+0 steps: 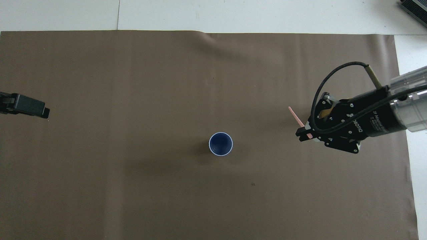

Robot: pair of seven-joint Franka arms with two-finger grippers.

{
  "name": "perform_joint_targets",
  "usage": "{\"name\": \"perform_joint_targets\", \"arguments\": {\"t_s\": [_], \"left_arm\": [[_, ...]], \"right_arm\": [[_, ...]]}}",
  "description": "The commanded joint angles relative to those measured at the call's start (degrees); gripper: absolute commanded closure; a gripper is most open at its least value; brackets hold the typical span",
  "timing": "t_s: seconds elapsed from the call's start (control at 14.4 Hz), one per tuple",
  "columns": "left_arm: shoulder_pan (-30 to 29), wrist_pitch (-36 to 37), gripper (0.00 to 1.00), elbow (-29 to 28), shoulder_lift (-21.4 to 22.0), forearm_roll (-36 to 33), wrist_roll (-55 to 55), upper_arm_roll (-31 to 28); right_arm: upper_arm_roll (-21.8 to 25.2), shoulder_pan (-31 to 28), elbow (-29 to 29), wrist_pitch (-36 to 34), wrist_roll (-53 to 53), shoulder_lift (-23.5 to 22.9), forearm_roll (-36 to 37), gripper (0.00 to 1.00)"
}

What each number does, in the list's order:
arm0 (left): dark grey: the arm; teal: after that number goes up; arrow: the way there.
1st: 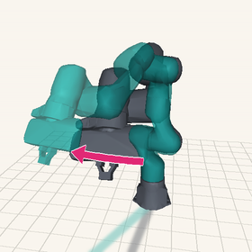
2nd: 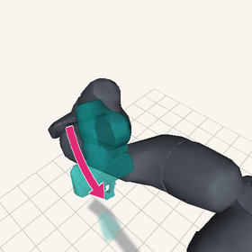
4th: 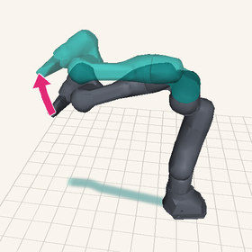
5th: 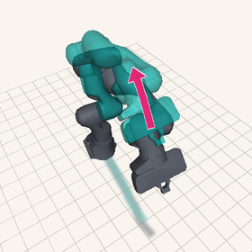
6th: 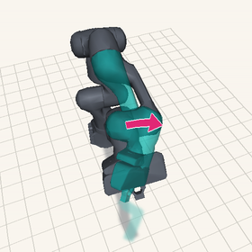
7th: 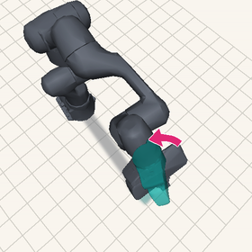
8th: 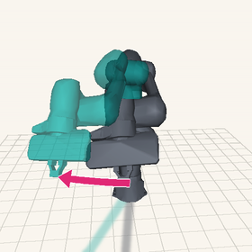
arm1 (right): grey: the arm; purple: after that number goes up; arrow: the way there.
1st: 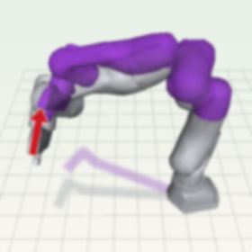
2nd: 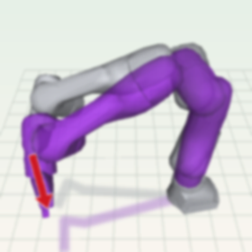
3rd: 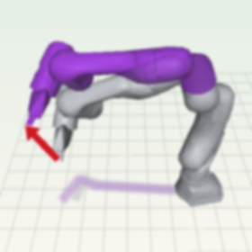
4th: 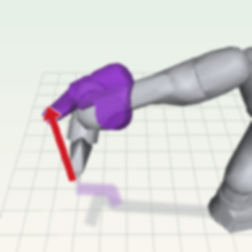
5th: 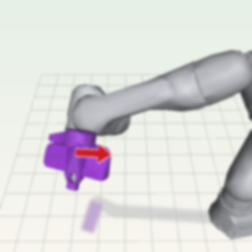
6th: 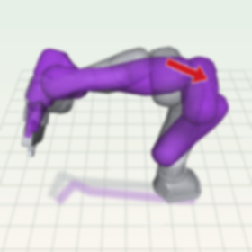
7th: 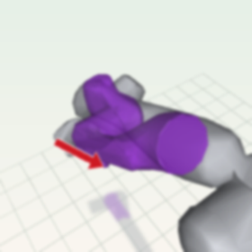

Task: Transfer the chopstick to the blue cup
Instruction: 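Carry the chopstick over the blue cup and lower it inside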

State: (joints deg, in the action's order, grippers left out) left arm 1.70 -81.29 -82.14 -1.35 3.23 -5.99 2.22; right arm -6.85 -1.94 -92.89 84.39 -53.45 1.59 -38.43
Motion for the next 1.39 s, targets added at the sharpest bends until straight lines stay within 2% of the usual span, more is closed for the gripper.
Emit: {"name": "perform_joint_targets", "arguments": {"t_s": [0.0, 0.55, 0.97, 1.32], "left_arm": [[-1.08, 0.52, 0.00, -0.83, 1.09, -0.68, -0.43, 0.77], [-1.08, 0.52, 0.00, -0.83, 1.09, -0.68, -0.43, 0.77], [-1.08, 0.52, 0.00, -0.83, 1.09, -0.68, -0.43, 0.77], [-1.08, 0.52, 0.00, -0.83, 1.09, -0.68, -0.43, 0.77]], "right_arm": [[0.17, 1.92, -5.09, 4.27, -3.13, 1.93, -5.85, 1.00], [0.17, 11.52, -13.09, 16.93, -10.00, 2.10, -16.31, 1.00], [0.17, 14.85, -17.76, 19.40, -9.74, 0.61, -18.70, 1.00], [0.26, 14.94, -18.73, 20.63, -9.30, -0.88, -18.09, 1.00]]}}
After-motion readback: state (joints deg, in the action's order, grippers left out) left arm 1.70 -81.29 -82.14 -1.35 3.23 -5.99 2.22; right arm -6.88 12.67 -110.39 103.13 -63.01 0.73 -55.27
